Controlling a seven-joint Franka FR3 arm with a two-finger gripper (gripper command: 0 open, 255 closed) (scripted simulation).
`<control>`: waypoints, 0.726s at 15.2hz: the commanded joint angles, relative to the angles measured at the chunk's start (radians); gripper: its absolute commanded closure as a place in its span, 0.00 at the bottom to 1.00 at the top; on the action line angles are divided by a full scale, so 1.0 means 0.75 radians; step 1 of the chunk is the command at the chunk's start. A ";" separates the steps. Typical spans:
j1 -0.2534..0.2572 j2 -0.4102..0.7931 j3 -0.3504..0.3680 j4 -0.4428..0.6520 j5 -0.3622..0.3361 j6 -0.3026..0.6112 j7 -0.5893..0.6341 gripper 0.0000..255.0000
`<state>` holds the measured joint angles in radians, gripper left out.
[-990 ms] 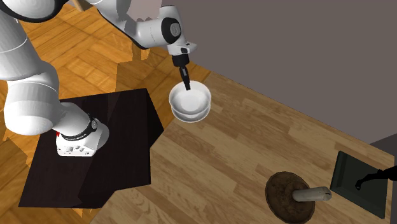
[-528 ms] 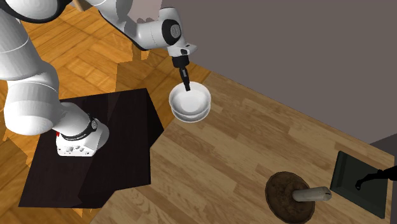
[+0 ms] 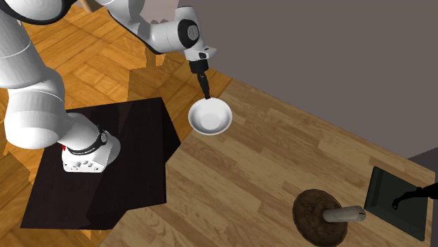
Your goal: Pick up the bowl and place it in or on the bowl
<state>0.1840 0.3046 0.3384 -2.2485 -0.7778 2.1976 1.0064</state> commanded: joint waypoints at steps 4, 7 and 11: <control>0.020 -0.089 0.052 0.032 0.107 -0.106 -0.062 0.00; 0.020 -0.089 0.052 0.032 0.107 -0.106 -0.062 0.00; 0.020 -0.089 0.052 0.032 0.107 -0.106 -0.062 0.00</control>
